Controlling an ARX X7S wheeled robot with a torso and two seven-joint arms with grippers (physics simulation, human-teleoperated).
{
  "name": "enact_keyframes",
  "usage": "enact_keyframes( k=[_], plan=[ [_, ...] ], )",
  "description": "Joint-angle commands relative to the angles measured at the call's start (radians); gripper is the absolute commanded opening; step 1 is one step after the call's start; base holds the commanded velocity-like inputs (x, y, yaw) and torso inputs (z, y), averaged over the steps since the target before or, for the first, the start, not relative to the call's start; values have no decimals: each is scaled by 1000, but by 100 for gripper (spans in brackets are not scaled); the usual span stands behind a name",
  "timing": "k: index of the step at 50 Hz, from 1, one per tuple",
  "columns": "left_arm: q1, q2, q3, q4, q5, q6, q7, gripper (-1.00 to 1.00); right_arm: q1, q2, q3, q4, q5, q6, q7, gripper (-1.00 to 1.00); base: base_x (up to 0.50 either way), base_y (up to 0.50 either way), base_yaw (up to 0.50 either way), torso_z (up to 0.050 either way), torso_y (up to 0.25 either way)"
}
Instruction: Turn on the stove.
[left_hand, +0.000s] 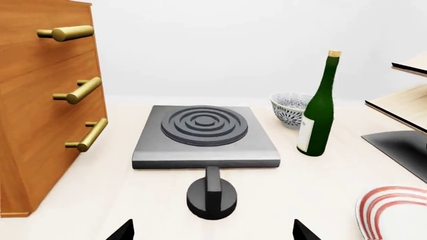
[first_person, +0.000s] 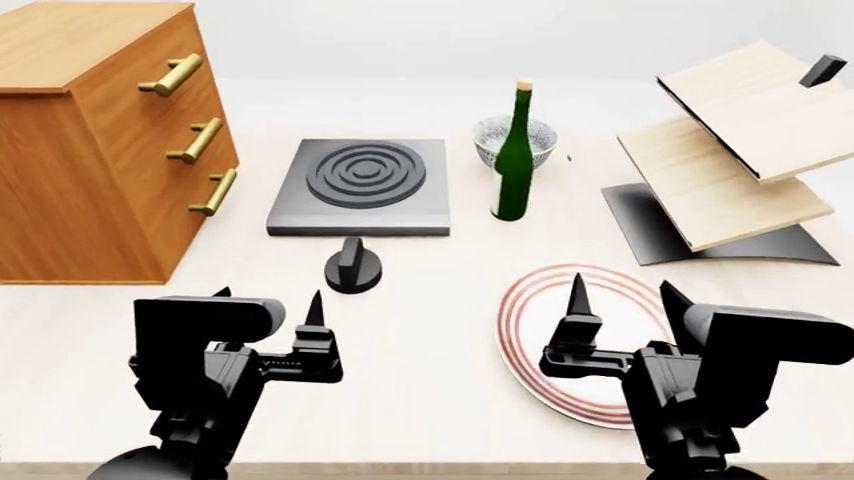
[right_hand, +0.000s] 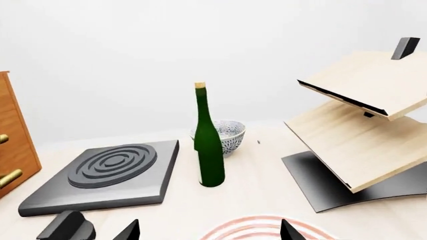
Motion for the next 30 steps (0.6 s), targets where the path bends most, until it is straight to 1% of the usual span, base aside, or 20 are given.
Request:
enact_keyframes(
  k=[1, 12, 14, 21, 24, 26, 30],
  plan=[
    [0, -6, -3, 5, -12, -1, -10, 100, -1, 8, 6, -18, 24, 5, 13, 100, 500, 0, 0, 0, 0],
    [10, -12, 0, -1, -19, 16, -16, 100, -14, 19, -9, -8, 25, -22, 27, 100, 500, 0, 0, 0, 0],
    [11, -14, 1, -3, -19, 20, -17, 100, -14, 28, -29, -6, 3, -28, 43, 100, 500, 0, 0, 0, 0],
    [20, -22, 14, -24, -9, 52, -22, 100, -26, 35, -51, 8, -15, -59, 60, 100, 25, 0, 0, 0, 2],
    [30, -39, 38, -47, 22, 134, -19, 100, -33, 39, -56, 10, -13, -69, 57, 100, 0, 0, 0, 0, 0],
    [28, -43, 43, -67, 32, 157, -22, 100, -37, 42, -59, 8, -10, -70, 56, 100, 0, 0, 0, 0, 0],
    [1, -53, 48, -184, 64, 242, -19, 100, -39, 45, -61, 5, -4, -71, 58, 100, 0, 0, 0, 0, 0]
  ],
)
